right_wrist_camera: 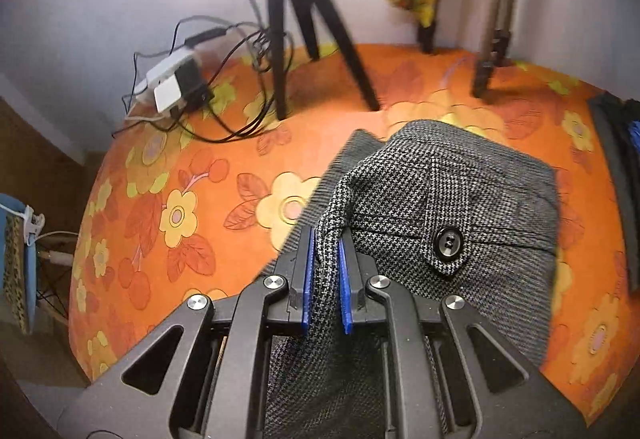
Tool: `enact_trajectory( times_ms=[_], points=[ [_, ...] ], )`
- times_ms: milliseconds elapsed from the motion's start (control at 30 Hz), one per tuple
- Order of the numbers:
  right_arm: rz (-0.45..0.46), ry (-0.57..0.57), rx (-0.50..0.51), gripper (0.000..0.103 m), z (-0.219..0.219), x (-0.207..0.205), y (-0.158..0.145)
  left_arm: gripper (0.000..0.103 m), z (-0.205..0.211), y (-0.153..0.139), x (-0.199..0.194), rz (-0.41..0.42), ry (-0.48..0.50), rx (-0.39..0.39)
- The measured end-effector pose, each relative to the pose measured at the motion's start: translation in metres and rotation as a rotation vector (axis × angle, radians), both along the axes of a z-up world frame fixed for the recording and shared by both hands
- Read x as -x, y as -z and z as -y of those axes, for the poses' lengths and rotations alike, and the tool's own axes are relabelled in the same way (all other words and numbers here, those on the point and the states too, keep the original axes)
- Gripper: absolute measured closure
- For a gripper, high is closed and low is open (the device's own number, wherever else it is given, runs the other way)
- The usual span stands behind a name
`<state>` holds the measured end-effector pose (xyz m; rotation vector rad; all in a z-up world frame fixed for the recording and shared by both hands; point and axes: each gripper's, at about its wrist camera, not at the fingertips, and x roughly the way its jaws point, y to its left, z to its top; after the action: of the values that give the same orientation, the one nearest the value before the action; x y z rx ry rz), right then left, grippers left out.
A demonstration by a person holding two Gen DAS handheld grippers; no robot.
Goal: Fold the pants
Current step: 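Lift the held side with both tools and fold it over the other leg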
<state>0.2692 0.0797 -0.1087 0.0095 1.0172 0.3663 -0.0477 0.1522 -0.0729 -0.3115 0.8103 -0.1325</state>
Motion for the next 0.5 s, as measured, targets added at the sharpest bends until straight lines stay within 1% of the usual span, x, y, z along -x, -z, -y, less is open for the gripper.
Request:
enact_trajectory(
  times_ms=[67,267,500],
  points=[
    [-0.012,-0.006,0.013,0.091,-0.012,-0.004,0.011,0.095,-0.006,0.004,-0.001,-0.010,-0.009,0.003],
    [-0.039,-0.017,0.028,0.091,-0.030,-0.009,0.033,0.095,-0.017,0.017,0.000,-0.041,-0.022,0.004],
    [-0.015,-0.044,0.052,0.091,-0.041,-0.011,0.038,0.095,-0.024,0.020,-0.001,-0.051,-0.045,-0.011]
  ],
)
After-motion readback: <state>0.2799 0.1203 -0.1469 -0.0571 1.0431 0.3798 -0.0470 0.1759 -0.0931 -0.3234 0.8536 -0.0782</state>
